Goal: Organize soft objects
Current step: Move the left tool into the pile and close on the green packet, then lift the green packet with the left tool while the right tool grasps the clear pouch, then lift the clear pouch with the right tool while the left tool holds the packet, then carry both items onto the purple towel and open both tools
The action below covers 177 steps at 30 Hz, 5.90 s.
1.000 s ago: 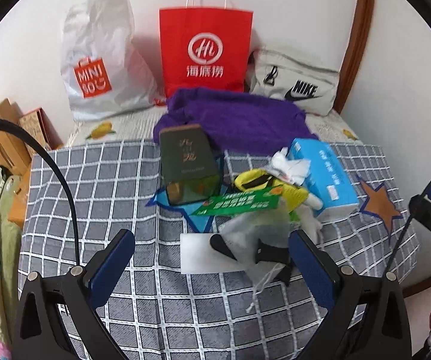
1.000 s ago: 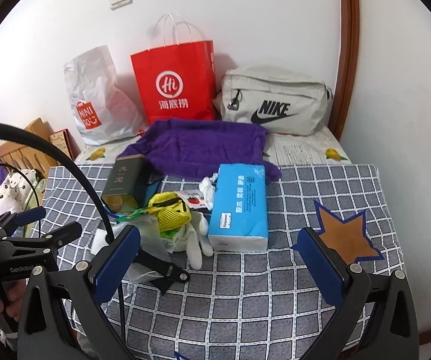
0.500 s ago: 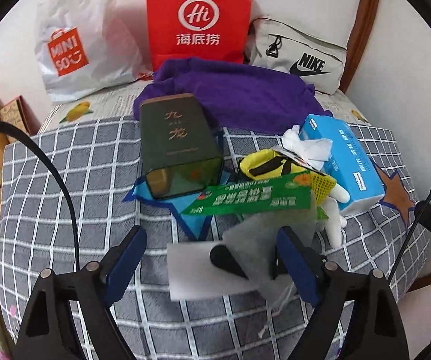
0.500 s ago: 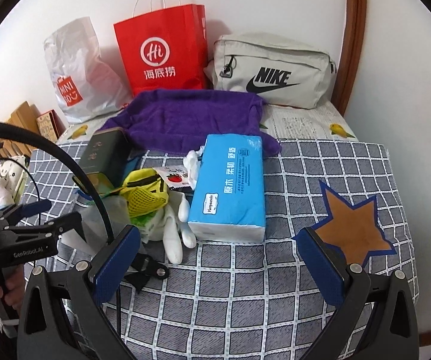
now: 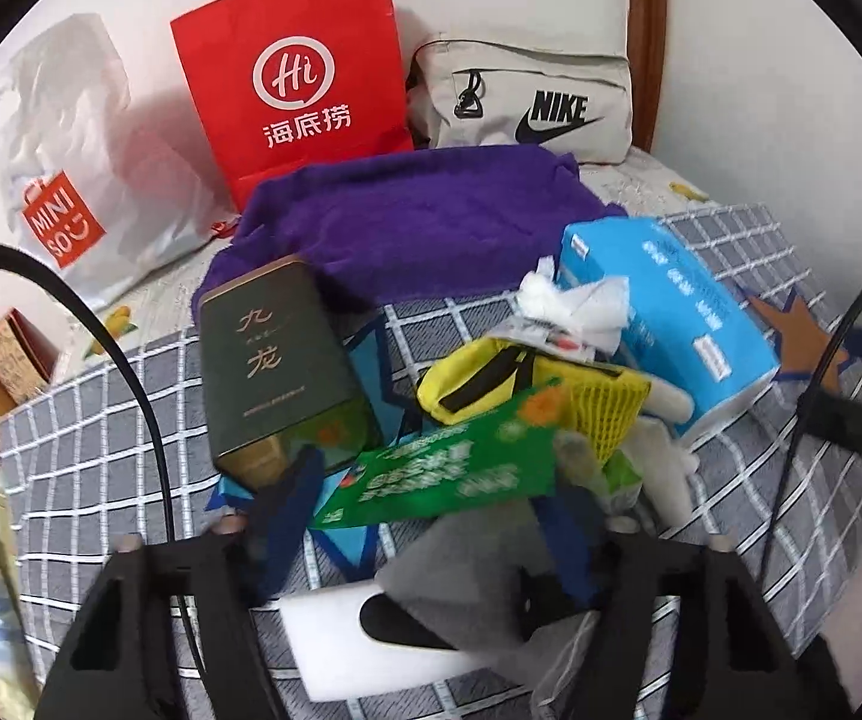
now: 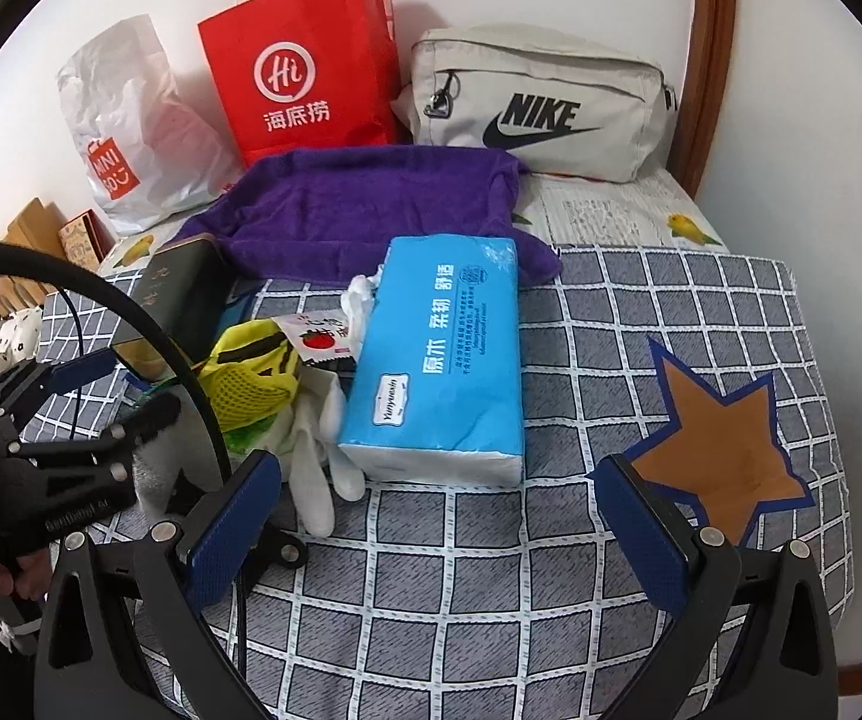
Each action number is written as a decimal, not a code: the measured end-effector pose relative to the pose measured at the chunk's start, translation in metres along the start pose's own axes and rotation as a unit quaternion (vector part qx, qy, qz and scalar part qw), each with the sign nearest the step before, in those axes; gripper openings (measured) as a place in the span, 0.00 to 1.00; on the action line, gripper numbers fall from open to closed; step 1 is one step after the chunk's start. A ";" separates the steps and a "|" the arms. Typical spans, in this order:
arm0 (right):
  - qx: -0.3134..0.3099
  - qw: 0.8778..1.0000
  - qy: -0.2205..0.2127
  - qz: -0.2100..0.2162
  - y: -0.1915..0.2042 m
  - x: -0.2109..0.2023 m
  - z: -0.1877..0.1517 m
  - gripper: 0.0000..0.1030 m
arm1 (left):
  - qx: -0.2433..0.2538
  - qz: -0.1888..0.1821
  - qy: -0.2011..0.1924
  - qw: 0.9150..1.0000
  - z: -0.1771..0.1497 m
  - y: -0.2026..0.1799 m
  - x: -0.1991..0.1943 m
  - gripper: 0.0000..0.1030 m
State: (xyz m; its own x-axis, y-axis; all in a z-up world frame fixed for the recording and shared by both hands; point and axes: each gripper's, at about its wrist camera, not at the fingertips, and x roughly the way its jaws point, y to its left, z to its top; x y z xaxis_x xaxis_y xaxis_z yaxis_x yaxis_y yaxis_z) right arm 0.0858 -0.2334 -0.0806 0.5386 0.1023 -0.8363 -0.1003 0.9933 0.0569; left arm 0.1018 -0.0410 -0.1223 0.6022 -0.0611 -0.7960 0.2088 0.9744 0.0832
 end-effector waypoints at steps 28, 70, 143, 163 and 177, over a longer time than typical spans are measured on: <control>-0.003 0.999 0.002 0.051 0.010 0.015 0.015 1.00 | -0.067 -0.073 -0.027 0.995 0.024 0.053 -0.014 0.05; -0.122 0.975 0.064 0.174 0.125 0.048 -0.008 0.05 | -0.124 -0.064 -0.033 0.990 -0.007 0.114 -0.032 0.05; -0.094 0.986 -0.038 0.132 0.045 0.000 0.063 0.05 | -0.097 -0.089 -0.056 0.990 0.041 0.113 -0.042 0.05; -0.049 0.994 -0.010 0.093 0.006 0.102 0.171 0.05 | -0.094 -0.127 -0.043 0.987 0.144 0.125 0.017 0.05; -0.016 0.996 0.069 0.052 -0.012 0.200 0.217 0.05 | -0.106 -0.167 0.028 0.980 0.193 0.126 0.124 0.05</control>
State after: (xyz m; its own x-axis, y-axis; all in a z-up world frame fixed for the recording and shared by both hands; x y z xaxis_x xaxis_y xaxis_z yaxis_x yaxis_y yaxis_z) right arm 0.3759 -0.2134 -0.1305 0.4037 0.1941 -0.8941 -0.1777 0.9753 0.1315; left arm 0.3515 0.0322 -0.0946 0.4830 -0.3789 -0.7894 0.2190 0.9251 -0.3100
